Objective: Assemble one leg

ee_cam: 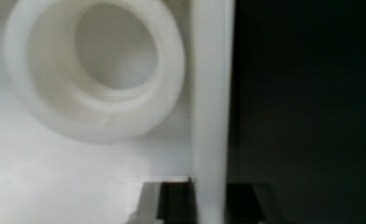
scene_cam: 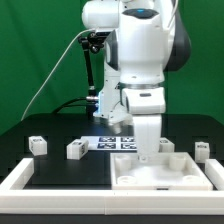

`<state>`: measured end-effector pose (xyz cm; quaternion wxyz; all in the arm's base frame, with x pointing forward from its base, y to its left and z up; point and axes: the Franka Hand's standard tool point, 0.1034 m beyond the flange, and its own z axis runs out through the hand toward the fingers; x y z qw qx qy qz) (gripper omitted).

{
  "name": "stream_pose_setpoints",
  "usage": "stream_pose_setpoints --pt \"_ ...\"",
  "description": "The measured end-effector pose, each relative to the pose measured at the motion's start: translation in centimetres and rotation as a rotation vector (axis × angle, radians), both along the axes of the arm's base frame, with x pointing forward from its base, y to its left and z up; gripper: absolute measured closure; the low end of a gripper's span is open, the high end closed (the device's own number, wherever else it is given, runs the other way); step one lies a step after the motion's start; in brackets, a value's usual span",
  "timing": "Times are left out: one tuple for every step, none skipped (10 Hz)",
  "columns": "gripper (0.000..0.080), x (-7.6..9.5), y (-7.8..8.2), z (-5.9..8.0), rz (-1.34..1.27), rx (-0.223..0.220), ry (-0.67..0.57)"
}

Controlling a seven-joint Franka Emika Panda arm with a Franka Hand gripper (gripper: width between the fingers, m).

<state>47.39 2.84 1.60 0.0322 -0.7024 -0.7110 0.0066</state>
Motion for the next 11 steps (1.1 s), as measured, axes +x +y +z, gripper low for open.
stream_pose_setpoints --pt "0.0738 0.4 0.8 0.2 0.004 0.002 -0.007" --pt "0.0738 0.6 1.5 0.2 -0.007 0.003 -0.005" --pt "0.0738 1.0 2.1 0.2 -0.011 0.006 -0.007" --pt "0.0738 1.2 2.4 0.2 -0.007 0.009 -0.008" --pt "0.0738 1.2 2.3 0.0 -0.009 0.010 -0.008" --pt "0.0738 1.2 2.3 -0.1 -0.011 0.011 -0.012" --pt "0.0738 1.2 2.3 -0.1 -0.011 0.011 -0.012" --pt "0.0738 1.2 2.2 -0.1 -0.011 0.011 -0.012" --pt "0.0538 1.2 2.2 -0.1 -0.011 0.011 -0.011" --pt "0.0538 1.2 2.2 -0.1 -0.011 0.011 -0.011" --pt "0.0348 1.2 2.2 -0.1 -0.011 0.011 -0.011"
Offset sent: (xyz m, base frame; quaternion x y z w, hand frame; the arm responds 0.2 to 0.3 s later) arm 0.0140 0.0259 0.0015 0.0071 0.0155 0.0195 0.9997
